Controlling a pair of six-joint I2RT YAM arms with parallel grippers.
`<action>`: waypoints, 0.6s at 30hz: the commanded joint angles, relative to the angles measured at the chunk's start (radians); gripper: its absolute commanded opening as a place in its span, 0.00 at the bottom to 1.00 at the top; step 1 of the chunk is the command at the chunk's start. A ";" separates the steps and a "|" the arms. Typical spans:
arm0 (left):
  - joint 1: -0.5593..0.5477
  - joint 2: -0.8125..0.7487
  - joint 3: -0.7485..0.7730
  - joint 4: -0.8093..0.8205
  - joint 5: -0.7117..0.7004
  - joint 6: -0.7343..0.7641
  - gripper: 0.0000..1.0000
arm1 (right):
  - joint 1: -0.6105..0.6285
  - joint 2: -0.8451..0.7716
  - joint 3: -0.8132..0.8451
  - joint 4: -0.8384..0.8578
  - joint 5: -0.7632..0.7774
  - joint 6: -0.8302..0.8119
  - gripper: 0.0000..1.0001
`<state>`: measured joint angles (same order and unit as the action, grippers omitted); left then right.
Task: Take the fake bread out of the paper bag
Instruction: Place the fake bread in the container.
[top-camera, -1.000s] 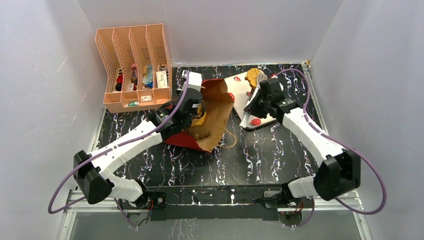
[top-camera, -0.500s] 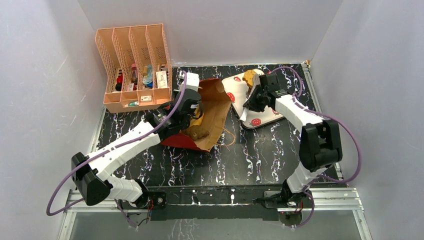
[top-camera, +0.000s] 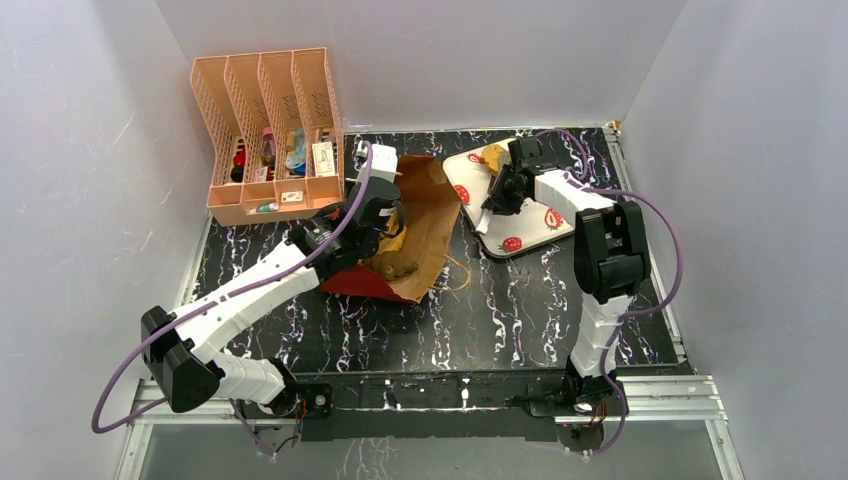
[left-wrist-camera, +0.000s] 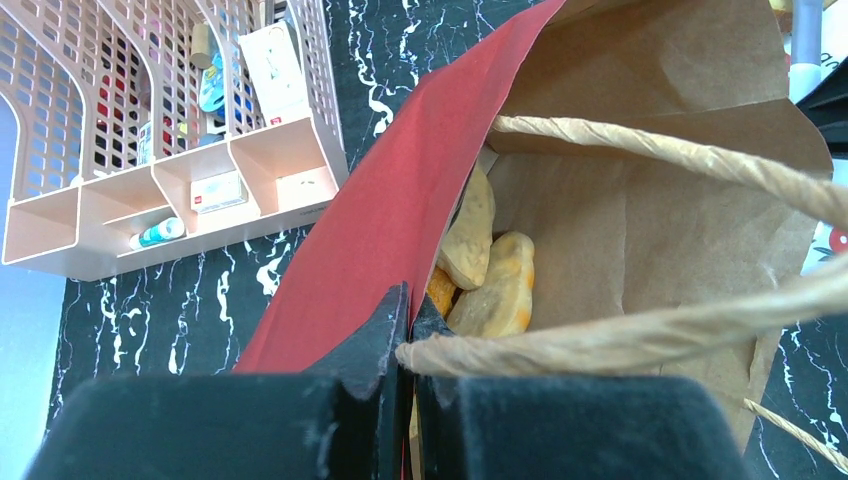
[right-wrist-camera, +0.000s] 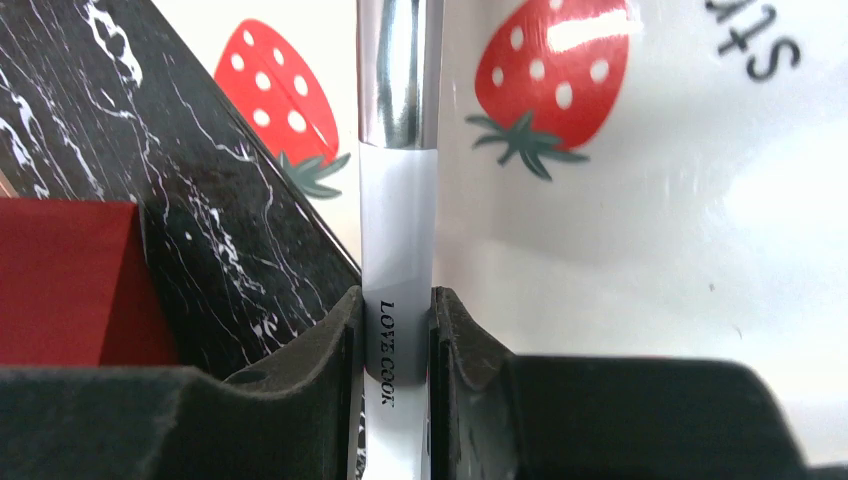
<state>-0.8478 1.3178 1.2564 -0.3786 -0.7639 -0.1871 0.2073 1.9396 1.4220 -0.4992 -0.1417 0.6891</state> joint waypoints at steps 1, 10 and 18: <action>0.004 -0.061 0.001 0.008 -0.039 0.009 0.00 | -0.009 0.044 0.120 0.023 -0.022 -0.020 0.13; 0.005 -0.112 0.011 -0.059 -0.075 -0.034 0.00 | -0.010 0.039 0.055 0.028 -0.072 -0.004 0.38; 0.004 -0.136 0.018 -0.108 -0.074 -0.064 0.00 | -0.009 0.028 0.037 0.015 -0.032 -0.045 0.36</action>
<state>-0.8471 1.2400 1.2564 -0.4759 -0.7982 -0.2321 0.2001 2.0079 1.4567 -0.5072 -0.1951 0.6773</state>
